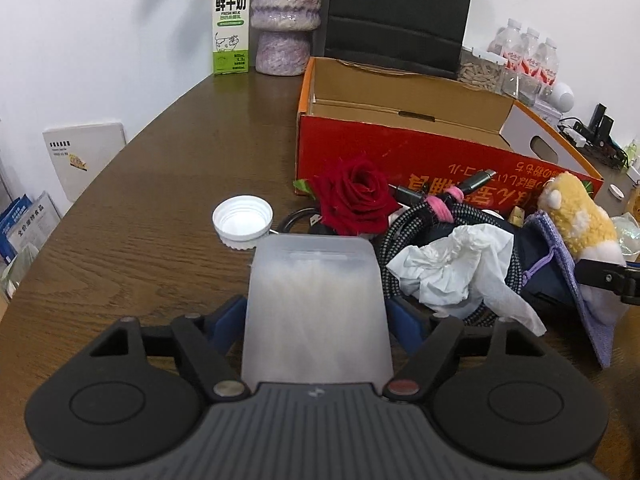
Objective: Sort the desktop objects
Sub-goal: 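Grasp the plush toy with the right tool while the left tool grasps the clear container, both into box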
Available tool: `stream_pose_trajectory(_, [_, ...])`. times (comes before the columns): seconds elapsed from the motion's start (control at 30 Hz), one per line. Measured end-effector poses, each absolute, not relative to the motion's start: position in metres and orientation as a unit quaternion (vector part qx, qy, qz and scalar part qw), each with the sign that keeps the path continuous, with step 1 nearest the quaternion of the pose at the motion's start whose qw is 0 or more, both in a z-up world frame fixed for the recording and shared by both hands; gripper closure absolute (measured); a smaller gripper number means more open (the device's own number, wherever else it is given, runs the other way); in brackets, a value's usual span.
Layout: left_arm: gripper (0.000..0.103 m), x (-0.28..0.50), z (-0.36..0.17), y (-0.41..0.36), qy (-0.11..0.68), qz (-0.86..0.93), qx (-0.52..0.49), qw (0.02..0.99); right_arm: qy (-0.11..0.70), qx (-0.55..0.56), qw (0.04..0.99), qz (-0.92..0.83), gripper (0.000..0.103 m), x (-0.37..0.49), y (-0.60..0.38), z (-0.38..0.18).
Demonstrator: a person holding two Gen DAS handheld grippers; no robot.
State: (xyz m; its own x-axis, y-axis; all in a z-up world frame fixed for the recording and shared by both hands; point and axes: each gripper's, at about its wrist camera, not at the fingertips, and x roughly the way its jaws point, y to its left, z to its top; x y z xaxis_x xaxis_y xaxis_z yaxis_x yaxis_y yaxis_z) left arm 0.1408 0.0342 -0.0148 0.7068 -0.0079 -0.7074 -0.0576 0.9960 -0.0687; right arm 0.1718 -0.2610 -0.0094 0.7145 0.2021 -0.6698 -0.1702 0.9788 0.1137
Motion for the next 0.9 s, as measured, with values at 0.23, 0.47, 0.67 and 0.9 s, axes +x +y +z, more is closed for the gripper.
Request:
stream_pose_trajectory(0.23, [0.035,0.142,-0.014,0.034,0.383,0.010,-0.039,0.923,0.364,0.035,0.924,0.112,0.037,0.175,-0.262,-0.010])
stream_pose_trajectory(0.47, [0.036,0.137,-0.013,0.034,0.380,-0.001,-0.040,0.924,0.360,0.037,0.925,0.113,0.049,0.172,-0.262,-0.008])
stream_pose_trajectory(0.67, [0.036,0.129,-0.012,0.035,0.373,-0.004,-0.043,0.927,0.341,0.048,0.933,0.105,0.055,0.163,-0.266,-0.007])
stream_pose_trajectory(0.9, [0.036,0.116,0.003,0.033,0.350,-0.008,-0.038,0.936,0.311,0.047,0.942,0.114,0.057,0.146,-0.266,0.007])
